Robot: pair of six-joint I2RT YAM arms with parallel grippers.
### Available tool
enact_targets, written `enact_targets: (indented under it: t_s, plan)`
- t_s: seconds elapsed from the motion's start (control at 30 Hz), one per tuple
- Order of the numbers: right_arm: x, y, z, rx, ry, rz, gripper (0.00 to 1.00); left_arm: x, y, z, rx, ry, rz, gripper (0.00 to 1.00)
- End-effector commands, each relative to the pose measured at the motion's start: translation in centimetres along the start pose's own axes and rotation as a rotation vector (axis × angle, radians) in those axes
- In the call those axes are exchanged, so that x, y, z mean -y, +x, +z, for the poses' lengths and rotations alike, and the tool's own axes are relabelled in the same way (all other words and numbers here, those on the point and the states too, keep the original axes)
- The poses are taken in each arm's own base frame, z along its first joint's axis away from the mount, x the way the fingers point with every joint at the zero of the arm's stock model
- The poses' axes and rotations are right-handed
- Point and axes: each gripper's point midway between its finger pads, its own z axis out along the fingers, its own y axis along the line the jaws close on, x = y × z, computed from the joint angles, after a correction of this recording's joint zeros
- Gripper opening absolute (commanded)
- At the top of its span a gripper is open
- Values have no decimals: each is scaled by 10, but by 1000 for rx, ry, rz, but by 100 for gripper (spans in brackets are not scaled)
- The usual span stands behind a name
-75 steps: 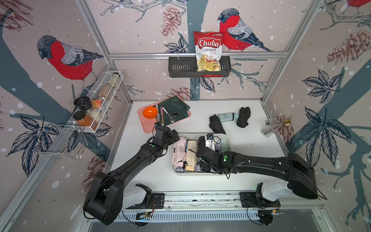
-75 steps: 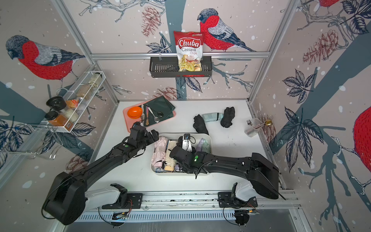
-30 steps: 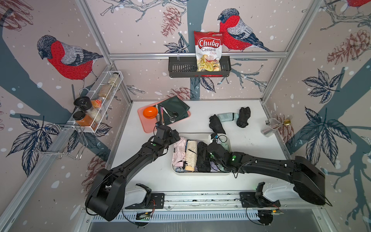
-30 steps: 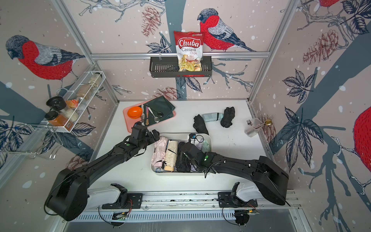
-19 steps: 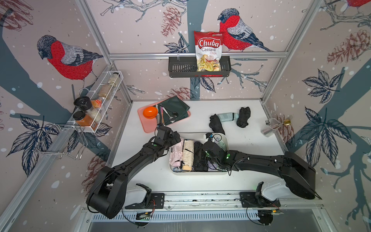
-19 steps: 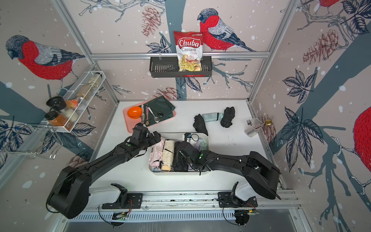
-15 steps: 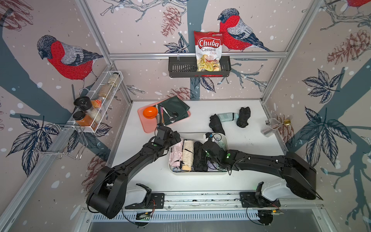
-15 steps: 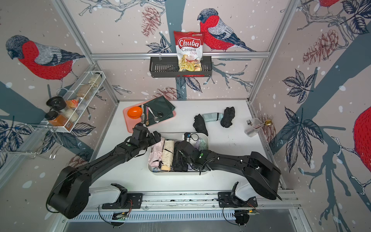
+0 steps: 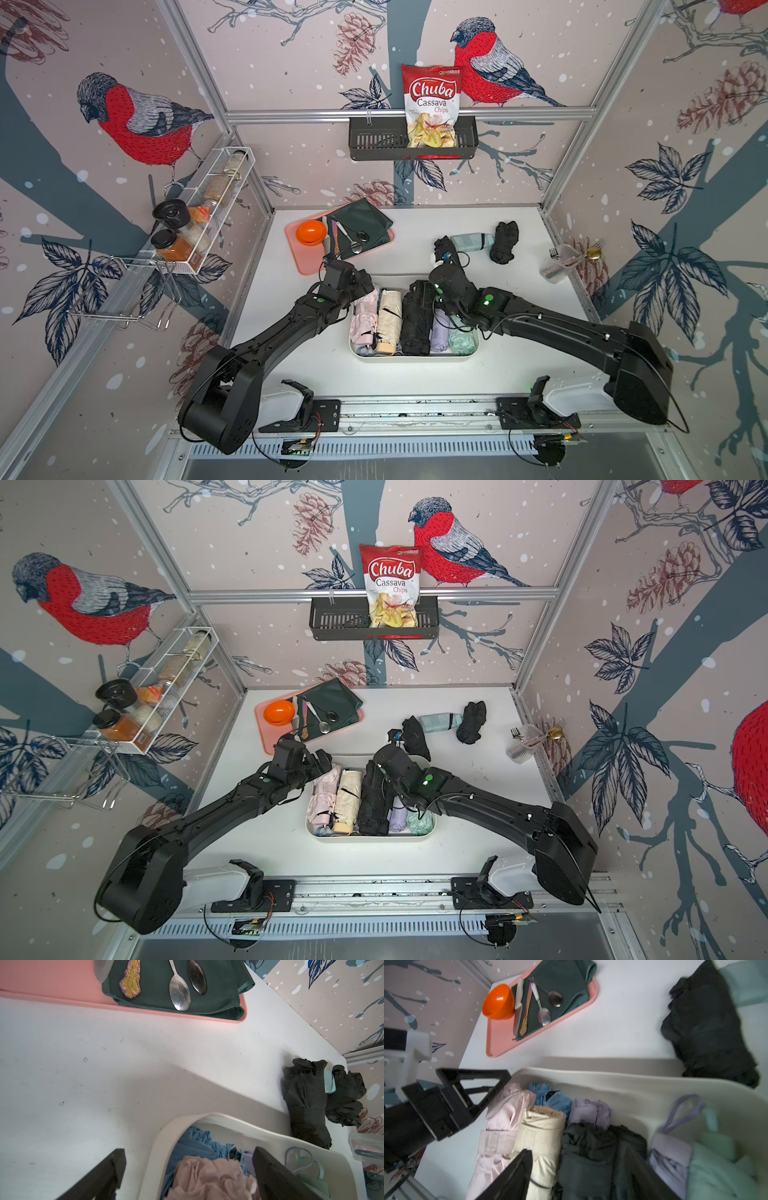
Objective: Put the umbrella into the storage box
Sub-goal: Place the umbrella in the storage box, then pick up the umbrella from the center of the board.
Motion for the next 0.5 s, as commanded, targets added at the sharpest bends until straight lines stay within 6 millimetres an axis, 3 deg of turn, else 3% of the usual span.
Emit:
enact_targets:
  t_s: [0.0, 0.27, 0.37, 0.47]
  plan:
    - [29, -30, -3, 43, 103, -85, 78, 4, -11, -2, 43, 8, -1, 99]
    - [123, -84, 34, -37, 308, -131, 83, 8, -16, -1, 58, 12, 30, 99]
    - [155, -95, 56, -97, 344, -134, 82, 6, -18, -2, 69, 4, 25, 99]
    - [170, -91, 81, -171, 309, -158, 83, 5, -20, -3, 78, -2, 25, 99]
